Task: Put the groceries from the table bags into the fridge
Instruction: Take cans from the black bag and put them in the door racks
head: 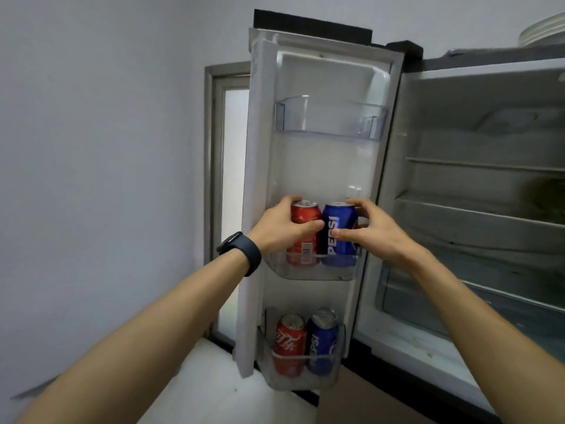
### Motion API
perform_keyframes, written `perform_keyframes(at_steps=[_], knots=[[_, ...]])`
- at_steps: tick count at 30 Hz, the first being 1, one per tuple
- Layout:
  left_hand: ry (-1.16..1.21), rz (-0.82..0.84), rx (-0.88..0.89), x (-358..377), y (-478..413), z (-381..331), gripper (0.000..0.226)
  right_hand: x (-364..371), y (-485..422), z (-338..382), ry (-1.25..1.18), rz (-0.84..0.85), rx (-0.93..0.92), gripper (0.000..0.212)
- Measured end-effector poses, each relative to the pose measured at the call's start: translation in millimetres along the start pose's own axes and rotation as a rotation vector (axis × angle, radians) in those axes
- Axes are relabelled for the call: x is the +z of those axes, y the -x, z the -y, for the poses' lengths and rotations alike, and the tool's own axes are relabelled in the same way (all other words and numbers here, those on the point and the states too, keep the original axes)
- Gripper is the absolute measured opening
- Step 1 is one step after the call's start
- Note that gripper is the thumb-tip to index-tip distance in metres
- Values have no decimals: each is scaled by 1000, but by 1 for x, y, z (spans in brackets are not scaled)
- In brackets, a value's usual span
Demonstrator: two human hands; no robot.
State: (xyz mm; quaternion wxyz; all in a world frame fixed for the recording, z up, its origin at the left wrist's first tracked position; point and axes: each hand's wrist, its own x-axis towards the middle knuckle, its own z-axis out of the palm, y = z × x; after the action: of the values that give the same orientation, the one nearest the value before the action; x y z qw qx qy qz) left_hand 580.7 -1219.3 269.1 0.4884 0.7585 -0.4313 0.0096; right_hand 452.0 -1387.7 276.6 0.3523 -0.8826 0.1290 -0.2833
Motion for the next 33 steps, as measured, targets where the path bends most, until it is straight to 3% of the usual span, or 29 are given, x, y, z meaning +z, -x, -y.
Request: perform_keyframes(at_steps=[5, 8, 17, 28, 33], knots=[[-238, 47, -20, 1, -2, -5, 92, 9, 7, -18, 169, -121, -85, 97], [-276, 15, -47, 4, 0, -8, 98, 7, 9, -19, 249, -112, -97, 110], [-253, -40, -92, 11, 0, -9, 83, 15, 12, -17, 71, -161, -128, 84], [-369, -65, -48, 9, 2, -13, 87, 30, 3, -5, 484, -202, -53, 102], [-418, -91, -60, 18, -2, -12, 74, 27, 4, -3, 516, -186, 47, 86]])
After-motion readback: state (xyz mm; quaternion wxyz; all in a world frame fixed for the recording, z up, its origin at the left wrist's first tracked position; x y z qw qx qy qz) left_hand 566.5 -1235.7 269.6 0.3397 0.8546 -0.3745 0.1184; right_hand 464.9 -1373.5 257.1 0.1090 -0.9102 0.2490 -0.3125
